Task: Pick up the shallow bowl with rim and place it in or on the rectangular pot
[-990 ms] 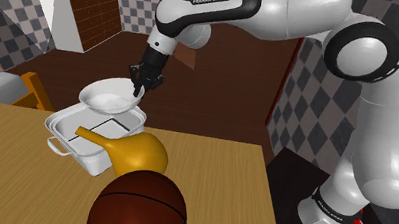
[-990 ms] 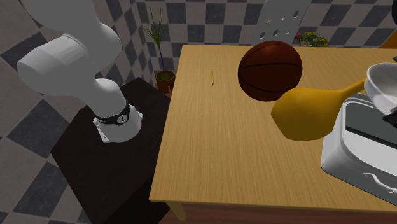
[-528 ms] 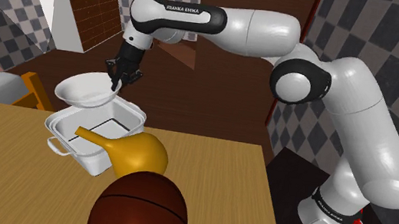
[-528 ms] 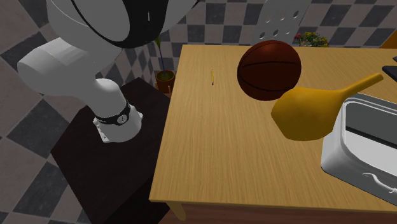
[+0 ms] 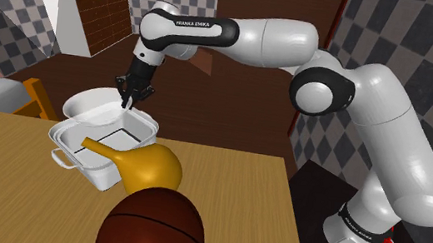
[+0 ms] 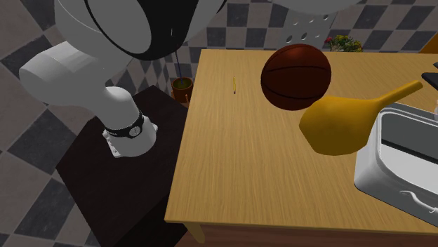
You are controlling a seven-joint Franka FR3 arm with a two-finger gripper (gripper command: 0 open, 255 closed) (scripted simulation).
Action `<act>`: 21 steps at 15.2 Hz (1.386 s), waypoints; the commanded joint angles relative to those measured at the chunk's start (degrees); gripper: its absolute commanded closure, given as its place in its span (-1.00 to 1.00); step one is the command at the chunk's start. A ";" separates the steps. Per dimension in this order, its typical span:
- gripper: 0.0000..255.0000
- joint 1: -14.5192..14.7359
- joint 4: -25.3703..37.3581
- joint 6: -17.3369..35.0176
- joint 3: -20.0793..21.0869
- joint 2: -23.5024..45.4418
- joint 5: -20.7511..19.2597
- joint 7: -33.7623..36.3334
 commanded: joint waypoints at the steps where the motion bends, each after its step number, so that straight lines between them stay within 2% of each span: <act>1: 1.00 0.00 -1.40 1.46 0.08 0.15 0.26 -0.76; 6: 1.00 0.04 -4.58 4.86 0.33 0.69 0.91 -2.51; 14: 1.00 0.03 -4.58 4.86 0.33 0.69 0.90 -2.51; 15: -1.00 0.03 -4.57 4.86 0.33 0.71 0.90 -2.51; 21: -1.00 -0.40 -4.90 3.87 0.22 -0.47 0.87 -2.54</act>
